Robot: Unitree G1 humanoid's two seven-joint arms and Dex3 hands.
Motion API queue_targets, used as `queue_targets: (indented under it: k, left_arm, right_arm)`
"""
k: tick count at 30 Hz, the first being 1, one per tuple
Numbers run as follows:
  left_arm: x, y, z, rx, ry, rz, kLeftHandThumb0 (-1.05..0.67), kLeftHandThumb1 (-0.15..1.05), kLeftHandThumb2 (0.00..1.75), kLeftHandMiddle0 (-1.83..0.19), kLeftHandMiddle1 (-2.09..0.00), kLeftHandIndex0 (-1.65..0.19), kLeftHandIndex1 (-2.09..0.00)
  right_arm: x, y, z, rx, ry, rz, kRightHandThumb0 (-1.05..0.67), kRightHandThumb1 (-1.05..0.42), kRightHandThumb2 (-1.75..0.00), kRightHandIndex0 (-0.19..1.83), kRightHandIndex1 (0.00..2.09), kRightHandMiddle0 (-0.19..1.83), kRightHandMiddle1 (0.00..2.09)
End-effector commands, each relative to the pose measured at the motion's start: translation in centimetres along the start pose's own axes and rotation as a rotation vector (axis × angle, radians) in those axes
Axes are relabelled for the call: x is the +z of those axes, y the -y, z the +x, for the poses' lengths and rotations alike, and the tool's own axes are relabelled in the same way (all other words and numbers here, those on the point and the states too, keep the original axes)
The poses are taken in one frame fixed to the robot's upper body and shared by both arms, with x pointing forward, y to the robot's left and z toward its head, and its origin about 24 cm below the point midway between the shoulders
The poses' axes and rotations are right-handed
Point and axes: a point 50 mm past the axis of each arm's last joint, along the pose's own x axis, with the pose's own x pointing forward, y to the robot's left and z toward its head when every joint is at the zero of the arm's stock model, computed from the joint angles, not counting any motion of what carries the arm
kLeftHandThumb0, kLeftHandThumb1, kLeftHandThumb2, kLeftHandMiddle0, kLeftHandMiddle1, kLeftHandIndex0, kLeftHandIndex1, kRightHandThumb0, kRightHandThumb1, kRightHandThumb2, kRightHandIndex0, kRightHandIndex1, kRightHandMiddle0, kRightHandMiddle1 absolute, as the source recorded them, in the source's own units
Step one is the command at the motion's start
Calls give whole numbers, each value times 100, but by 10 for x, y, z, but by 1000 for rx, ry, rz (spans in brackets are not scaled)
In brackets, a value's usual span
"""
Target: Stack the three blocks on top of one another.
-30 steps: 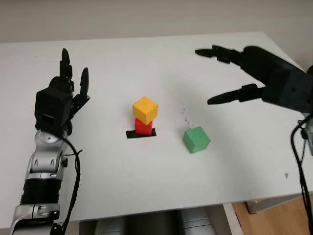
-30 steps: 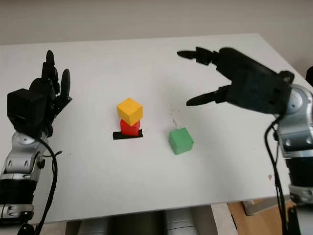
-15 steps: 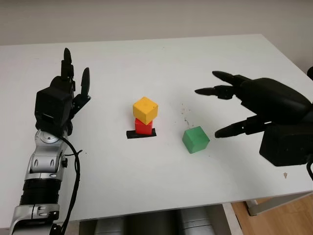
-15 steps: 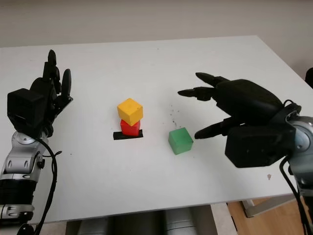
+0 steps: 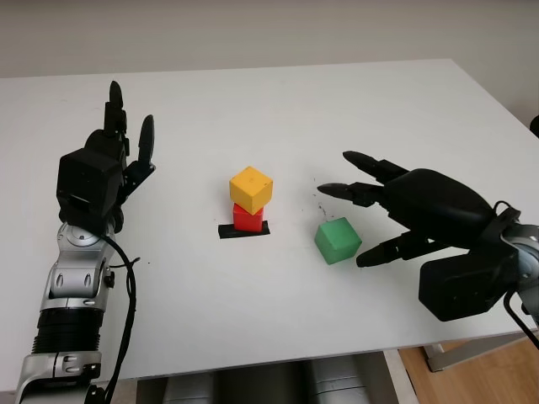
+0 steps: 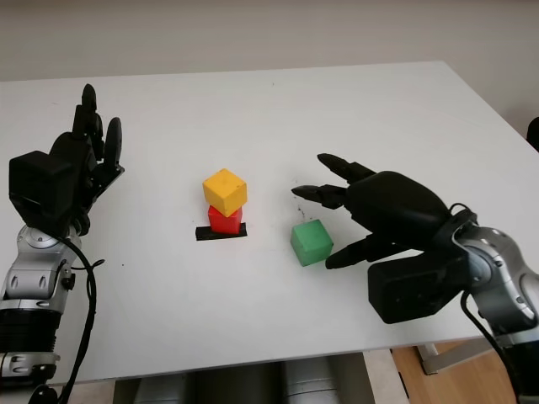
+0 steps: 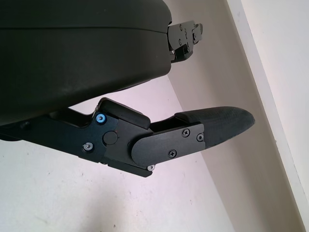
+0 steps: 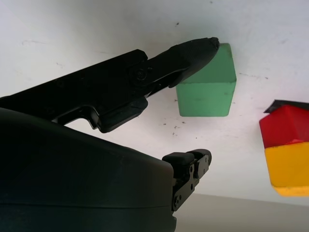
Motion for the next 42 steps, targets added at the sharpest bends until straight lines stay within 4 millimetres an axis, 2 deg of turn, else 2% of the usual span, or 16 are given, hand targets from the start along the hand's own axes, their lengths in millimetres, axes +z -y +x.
queue_targets:
  k: [1, 25, 26, 27, 29, 34, 42]
  left_arm:
    - [3, -4, 1, 12, 11, 14, -82, 105, 67, 19, 0, 19, -1]
    - [4, -5, 1, 7, 17, 6, -81, 105, 66, 19, 0, 19, -1]
    - [4, -5, 1, 8, 17, 5, -81, 105, 66, 19, 0, 19, 0]
    - [4, -5, 1, 8, 16, 6, -81, 105, 66, 19, 0, 19, 0]
    - [4, -6, 1, 9, 14, 6, -82, 105, 66, 19, 0, 19, 0]
    - [4, -6, 1, 12, 17, 12, -81, 105, 66, 19, 0, 19, -1]
    - [4, -6, 1, 8, 18, 10, -81, 105, 65, 19, 0, 19, 0]
  right_arm:
    - [2, 3, 4, -26, 15, -25, -77, -93, -5, -2, 5, 36, 7]
    - [0, -10, 14, -6, 37, -78, -66, -92, -6, 6, 7, 53, 22]
    - [0, -11, 15, -6, 38, -71, -65, -92, -5, 7, 7, 51, 27]
    - [0, -11, 15, -6, 38, -67, -64, -91, -5, 9, 6, 40, 52]
    - [0, -12, 15, -7, 40, -62, -63, -92, -5, 11, 6, 27, 86]
    - [-1, -14, 17, -34, 55, -50, -60, -93, -5, 18, 7, 23, 118]
    - [-3, -17, 17, -106, 83, -40, -41, -96, -6, 32, 10, 33, 145]
